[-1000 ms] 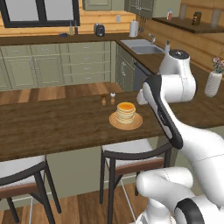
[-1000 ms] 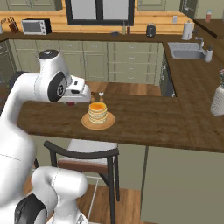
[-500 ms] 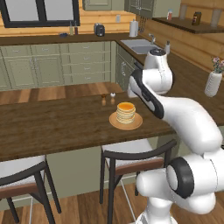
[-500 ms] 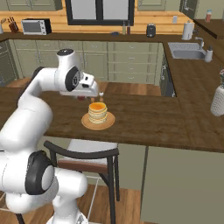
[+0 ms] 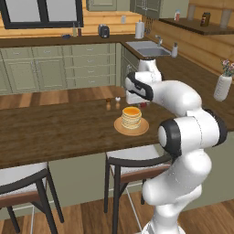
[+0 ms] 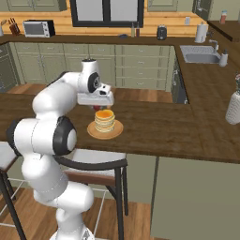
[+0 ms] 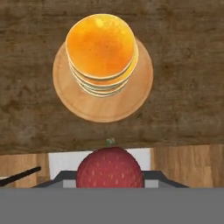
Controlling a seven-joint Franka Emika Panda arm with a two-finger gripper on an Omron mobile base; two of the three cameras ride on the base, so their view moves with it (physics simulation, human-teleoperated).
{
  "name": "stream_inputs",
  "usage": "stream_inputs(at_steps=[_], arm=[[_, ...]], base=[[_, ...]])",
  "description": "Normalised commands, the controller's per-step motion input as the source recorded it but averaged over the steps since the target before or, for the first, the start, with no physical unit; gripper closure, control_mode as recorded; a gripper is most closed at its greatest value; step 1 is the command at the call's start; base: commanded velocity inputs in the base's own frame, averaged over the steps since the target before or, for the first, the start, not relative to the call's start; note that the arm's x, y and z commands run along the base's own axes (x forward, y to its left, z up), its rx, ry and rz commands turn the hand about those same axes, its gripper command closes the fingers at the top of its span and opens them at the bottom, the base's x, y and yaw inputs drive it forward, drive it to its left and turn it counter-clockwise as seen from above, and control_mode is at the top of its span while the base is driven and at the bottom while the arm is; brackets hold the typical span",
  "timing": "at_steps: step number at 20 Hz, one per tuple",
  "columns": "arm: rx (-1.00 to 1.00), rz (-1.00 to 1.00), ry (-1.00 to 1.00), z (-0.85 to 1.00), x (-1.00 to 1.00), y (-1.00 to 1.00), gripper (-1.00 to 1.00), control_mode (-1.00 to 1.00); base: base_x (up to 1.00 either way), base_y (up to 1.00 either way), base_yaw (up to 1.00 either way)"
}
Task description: Take the strawberry from the fridge and place it on top of the pancake, located on the dining counter.
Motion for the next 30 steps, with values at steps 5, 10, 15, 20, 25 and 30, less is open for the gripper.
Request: stream_inputs(at_steps=[5,10,15,20,25,30], arm=[[0.0,0.0,0.02,-0.14,0.79,0.08,1.0,-1.0],[0.0,0.01,0.0,-0.38,0.51,0.0,1.0,-1.0],[0.0,0.0,0.0,-0.57,0.35,0.05,1.0,-1.0],[0.0,0.0,-0.03,-0.54,0.09,0.0,1.0,-1.0],[0.0,0.0,-0.03,-0.21,0.21,0.0,1.0,-1.0],[0.0,0.0,0.0,-0.15,0.32,0.0,1.0,-1.0]], base=[[0.0,0.0,0.0],[0.0,0.0,0.0],[0.0,0.0,0.0],[0.0,0.0,0.0],[0.0,0.0,0.0],[0.0,0.0,0.0]])
